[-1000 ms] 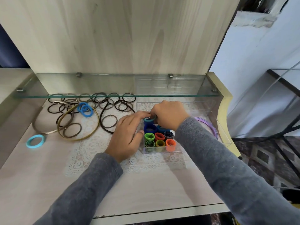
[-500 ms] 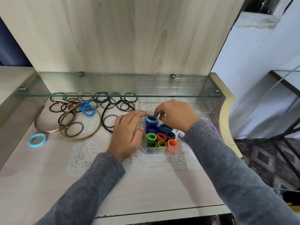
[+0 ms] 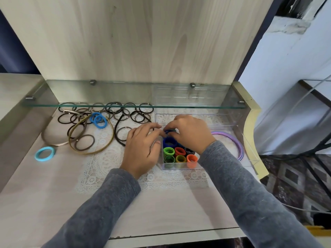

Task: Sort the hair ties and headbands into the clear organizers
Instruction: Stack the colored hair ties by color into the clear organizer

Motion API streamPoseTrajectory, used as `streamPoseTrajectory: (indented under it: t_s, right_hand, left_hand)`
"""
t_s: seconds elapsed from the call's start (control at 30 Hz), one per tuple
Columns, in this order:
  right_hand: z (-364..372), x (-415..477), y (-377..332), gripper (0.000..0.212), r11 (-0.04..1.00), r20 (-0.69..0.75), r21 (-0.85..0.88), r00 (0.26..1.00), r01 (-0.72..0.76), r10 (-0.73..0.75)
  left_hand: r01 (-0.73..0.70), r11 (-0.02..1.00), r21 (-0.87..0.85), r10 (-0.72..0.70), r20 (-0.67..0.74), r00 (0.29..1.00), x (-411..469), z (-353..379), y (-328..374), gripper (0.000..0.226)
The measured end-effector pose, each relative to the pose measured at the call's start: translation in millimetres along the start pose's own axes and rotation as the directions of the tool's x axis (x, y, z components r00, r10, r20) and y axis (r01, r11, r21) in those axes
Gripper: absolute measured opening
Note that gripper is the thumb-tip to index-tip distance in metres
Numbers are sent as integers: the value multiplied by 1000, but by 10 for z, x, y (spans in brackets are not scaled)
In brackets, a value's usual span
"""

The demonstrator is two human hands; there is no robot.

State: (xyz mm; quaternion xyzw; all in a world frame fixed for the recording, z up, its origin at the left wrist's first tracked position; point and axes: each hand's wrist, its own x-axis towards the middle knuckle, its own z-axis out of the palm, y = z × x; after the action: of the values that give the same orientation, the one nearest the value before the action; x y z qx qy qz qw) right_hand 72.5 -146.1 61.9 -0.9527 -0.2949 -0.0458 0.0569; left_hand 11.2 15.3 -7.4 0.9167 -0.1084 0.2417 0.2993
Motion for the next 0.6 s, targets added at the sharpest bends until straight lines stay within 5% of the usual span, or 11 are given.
streamPoseTrajectory:
  t_s: [0.17,0.3,0.43,0.6]
  right_hand:
    - [22,14,-20,23,1000,29,20,999,-19,19]
    - [-14,1,70,27,975,-36,151,984,-164,172]
    - [-36,-48,117,27,940,80,146,950,-310,301]
    - [-43,-87,60,19,945,145,105,945,-308,292]
  left_hand:
    - [1,1000,23,-1,3,1000,-1,10,-8,29]
    - [19,1000,4,-19,12,1000,-4,0,2,32]
    - [60,998,19,-60,8,998,2,-11,13,35]
    - [119,993,24,-119,-14,993,4,1,26,36]
